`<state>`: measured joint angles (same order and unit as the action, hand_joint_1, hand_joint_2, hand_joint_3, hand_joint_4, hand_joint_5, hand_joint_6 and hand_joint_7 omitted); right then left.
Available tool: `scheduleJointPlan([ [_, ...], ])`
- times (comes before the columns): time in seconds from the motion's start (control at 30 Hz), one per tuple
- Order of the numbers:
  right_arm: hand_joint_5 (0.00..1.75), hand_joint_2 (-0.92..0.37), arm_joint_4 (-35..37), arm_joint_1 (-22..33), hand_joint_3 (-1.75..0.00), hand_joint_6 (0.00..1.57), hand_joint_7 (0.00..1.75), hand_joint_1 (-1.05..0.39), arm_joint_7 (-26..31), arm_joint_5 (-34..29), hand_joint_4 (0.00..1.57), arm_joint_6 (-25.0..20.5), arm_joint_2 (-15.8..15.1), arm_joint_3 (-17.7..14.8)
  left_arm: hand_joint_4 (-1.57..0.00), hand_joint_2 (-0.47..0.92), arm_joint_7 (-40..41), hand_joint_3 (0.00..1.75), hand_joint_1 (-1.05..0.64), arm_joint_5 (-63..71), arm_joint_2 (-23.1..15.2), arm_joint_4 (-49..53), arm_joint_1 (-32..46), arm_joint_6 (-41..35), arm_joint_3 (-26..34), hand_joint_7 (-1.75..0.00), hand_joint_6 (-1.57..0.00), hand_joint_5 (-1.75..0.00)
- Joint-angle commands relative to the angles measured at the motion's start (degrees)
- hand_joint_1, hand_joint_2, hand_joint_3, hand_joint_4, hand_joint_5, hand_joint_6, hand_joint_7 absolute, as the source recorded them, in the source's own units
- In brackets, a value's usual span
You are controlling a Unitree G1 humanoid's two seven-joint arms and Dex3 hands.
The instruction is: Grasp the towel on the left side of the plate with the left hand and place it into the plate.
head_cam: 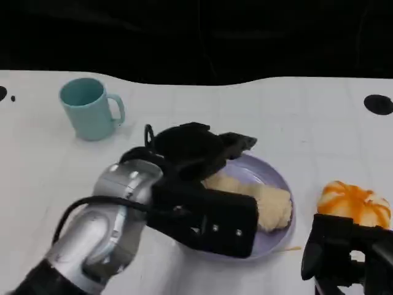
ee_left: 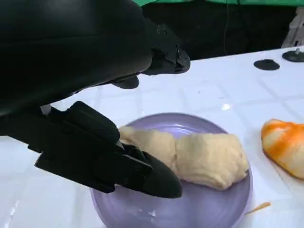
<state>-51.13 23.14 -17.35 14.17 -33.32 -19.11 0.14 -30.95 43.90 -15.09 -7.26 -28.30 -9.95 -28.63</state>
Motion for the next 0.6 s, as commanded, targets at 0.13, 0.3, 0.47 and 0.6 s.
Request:
scheduleJointPlan([
  [0.13,1.75,-0.48,0.6,-1.2,-1.33,0.63,1.61,-0.04,0.2,0.1,0.75,-0.1,-0.3,0.4,-0.51,0.92,-2.7,0.28,-0.60,-12.8,-3.9,-8.2,6.2,-0.3,10.2,-0.14,-0.51,-0.73],
  [0.3,1.75,-0.47,0.6,-1.5,-1.33,0.63,1.60,-0.05,0.9,0.2,0.75,-0.9,0.1,0.6,-0.78,0.92,-5.7,0.31,-0.49,-24.7,-7.2,-14.2,11.2,-0.7,18.8,-0.11,-0.78,-0.62],
  [0.47,1.75,-0.47,0.1,-1.5,-1.34,0.63,1.60,-0.03,1.2,0.8,0.76,-1.6,0.3,0.5,-0.81,0.92,-8.5,0.23,-0.44,-38.1,-9.3,-19.9,17.0,-5.2,26.8,-0.08,-0.85,-0.51],
  [0.6,1.75,-0.47,-0.2,-1.4,-1.34,0.63,1.60,-0.03,1.1,0.9,0.75,-2.1,0.0,0.2,-0.87,0.92,-7.1,0.21,-0.28,-47.2,-8.4,-24.6,23.4,-9.2,32.3,-0.07,-0.90,-0.52],
])
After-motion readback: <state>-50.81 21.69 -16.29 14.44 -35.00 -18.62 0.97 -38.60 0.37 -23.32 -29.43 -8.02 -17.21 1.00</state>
